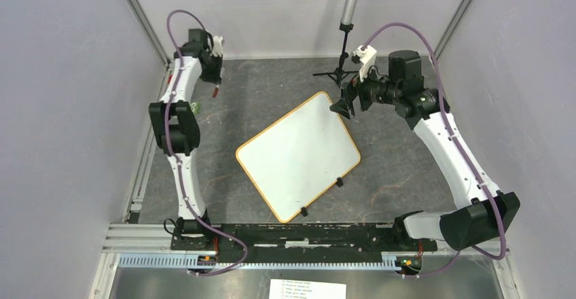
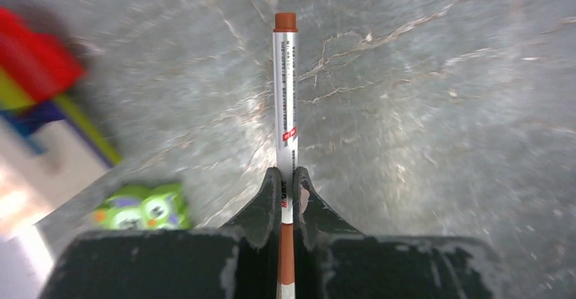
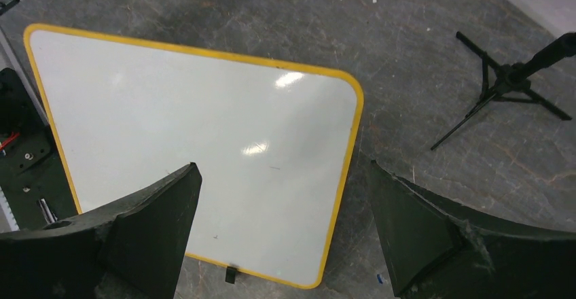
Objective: Write a sentence on the whiteboard
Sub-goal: Pick up the whiteboard marker from the center of the board, then pass from the left arm to the right
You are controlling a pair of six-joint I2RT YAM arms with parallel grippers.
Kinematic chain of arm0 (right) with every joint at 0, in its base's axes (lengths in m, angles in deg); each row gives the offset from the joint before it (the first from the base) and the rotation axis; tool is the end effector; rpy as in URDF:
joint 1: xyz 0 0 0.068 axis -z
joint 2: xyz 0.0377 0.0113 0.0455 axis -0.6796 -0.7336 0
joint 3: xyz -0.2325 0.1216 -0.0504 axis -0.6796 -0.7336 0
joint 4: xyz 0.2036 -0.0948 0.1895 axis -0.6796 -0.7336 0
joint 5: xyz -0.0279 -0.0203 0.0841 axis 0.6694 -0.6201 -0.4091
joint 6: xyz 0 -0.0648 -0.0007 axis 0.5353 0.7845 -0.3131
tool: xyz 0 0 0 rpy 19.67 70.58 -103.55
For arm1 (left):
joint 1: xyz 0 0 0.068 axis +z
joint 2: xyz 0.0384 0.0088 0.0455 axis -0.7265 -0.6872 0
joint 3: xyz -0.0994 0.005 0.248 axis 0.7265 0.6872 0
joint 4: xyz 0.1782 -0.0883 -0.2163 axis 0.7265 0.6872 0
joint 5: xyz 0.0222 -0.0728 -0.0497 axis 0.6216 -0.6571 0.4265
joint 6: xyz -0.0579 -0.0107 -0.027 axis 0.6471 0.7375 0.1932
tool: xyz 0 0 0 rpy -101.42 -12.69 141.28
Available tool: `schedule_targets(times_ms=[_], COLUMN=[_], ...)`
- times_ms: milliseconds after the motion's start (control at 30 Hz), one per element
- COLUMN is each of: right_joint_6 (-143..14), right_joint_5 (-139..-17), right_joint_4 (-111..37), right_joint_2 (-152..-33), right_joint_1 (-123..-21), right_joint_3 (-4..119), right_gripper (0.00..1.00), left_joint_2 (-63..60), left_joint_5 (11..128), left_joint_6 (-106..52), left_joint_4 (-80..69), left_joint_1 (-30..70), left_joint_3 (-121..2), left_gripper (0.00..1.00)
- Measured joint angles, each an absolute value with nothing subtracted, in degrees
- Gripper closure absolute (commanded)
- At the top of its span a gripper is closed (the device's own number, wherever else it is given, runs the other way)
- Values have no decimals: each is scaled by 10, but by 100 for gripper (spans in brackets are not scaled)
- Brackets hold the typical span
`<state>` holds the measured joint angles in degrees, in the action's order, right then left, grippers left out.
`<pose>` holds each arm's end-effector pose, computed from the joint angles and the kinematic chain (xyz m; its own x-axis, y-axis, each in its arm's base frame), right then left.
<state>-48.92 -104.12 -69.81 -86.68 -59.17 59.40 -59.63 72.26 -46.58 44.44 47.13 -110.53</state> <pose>0.3095 0.1206 0.3737 -0.3857 -0.2450 -0.8895 -0.7619 0.6283 0.1573 0.5485 0.0004 0.2035 -0.8372 0.1286 -0.5316 0.1564 0.9877 -0.0074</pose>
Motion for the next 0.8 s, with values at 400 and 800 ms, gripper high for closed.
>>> schedule_targets(times_ms=[400, 800], right_joint_6=[-543, -668], right_joint_5=[-1141, -1267], right_joint_4=[-674, -571], right_joint_2=[-870, -839], right_joint_1=[-592, -615], right_joint_3=[646, 550], right_gripper=[2, 6], left_joint_2=[-198, -103], left_joint_5=[487, 417], left_joint_6=[-607, -730], left_joint_4=[532, 675], left_joint_1=[448, 244], left_joint_3=[-1076, -938], left_gripper=[98, 98])
